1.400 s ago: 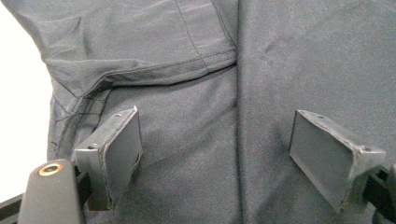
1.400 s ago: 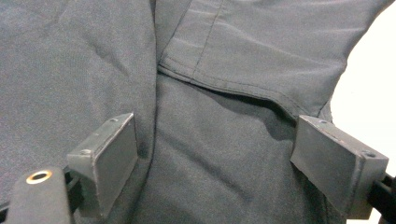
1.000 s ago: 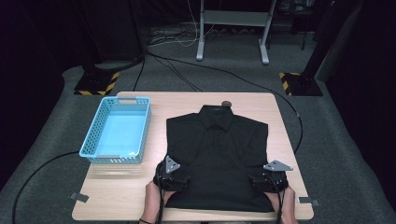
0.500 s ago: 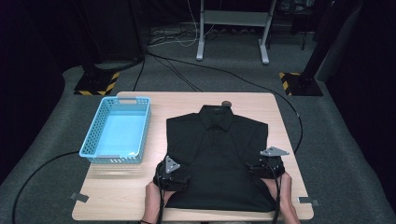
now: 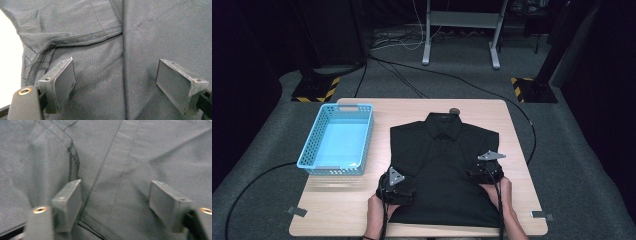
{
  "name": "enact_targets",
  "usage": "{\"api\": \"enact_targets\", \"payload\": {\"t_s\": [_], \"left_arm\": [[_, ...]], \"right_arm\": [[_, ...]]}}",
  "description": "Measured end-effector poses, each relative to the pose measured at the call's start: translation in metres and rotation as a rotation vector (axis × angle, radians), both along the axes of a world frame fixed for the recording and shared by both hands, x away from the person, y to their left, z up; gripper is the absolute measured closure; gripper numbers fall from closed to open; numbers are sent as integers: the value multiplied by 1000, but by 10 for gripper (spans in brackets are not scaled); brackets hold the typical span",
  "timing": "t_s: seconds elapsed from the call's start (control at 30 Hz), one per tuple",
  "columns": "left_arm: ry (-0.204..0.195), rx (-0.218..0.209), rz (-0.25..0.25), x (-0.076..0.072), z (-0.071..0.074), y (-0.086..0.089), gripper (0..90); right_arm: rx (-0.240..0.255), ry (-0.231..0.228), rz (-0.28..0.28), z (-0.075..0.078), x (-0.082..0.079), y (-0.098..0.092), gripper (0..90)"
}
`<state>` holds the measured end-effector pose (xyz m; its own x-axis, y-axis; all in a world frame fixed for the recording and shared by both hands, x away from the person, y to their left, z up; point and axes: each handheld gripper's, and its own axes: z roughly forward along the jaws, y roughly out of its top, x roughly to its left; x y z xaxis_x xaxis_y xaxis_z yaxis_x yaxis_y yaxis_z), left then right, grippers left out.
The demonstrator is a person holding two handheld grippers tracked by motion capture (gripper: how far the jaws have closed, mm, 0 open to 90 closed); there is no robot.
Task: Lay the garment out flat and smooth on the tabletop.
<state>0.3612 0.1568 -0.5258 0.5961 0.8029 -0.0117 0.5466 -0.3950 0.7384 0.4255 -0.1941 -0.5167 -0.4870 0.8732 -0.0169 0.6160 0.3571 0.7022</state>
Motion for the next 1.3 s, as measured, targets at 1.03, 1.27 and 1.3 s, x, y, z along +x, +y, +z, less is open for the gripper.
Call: {"api": "enact_targets", "payload": {"t_s": [1.03,1.27,1.3], "left_arm": [[0,-1,1,0,0,0,160],[0,-1,2,0,0,0,159],[0,-1,1,0,0,0,160]], "right_arm": [[66,-12,-30,10,4,-12,848],[74,-24,-41,14,4,-16,852],[76,-27,-44,15,4,-17,853]]}}
